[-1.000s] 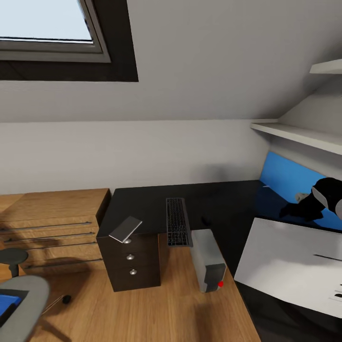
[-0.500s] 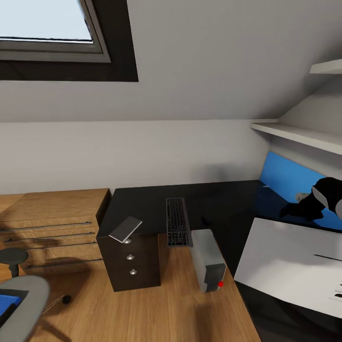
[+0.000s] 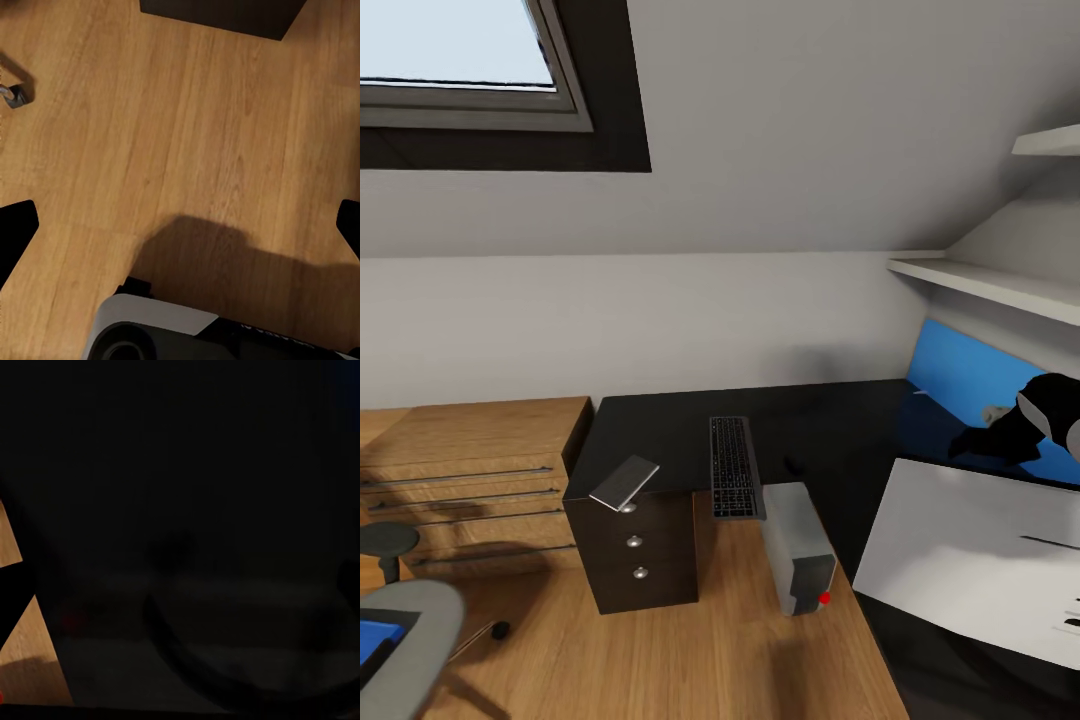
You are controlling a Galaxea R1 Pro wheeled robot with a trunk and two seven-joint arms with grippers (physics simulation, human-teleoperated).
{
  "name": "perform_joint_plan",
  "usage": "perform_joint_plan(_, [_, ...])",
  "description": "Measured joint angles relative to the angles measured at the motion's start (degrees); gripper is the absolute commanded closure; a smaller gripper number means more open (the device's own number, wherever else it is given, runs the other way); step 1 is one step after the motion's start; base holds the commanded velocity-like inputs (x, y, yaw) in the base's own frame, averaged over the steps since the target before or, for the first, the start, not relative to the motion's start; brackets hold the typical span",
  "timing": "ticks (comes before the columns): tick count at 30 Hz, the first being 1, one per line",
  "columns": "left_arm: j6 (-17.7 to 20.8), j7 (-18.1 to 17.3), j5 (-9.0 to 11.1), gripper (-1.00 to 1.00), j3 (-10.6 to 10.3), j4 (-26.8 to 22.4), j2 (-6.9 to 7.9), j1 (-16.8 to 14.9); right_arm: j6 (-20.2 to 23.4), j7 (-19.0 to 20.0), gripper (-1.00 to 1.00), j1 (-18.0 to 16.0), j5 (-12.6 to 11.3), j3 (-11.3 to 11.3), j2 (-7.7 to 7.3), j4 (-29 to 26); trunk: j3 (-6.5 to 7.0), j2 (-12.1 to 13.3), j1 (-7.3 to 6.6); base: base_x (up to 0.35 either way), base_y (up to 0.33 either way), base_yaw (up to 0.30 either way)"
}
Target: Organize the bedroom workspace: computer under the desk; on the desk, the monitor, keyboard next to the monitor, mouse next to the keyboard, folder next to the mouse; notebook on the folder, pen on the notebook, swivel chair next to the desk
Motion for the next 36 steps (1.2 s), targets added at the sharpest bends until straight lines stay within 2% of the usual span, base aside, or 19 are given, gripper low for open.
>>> perform_joint_plan(32, [0.02, 0.19, 0.00, -1.00, -0.02, 0.00, -0.01, 0.00, -0.06, 0.05, -1.00, 0.00, -0.12, 0.00, 0.06, 0.03, 0.00, 0.00, 0.02, -0.071, 0.000, 0.000])
perform_joint_plan(36, [0.00, 0.16, 0.00, -1.00, -0.02, 0.00, -0.01, 0.00, -0.09, 2.49, -1.00, 0.00, -0.16, -0.04, 0.07, 0.01, 0.00, 0.00, 0.00, -0.041, 0.000, 0.000])
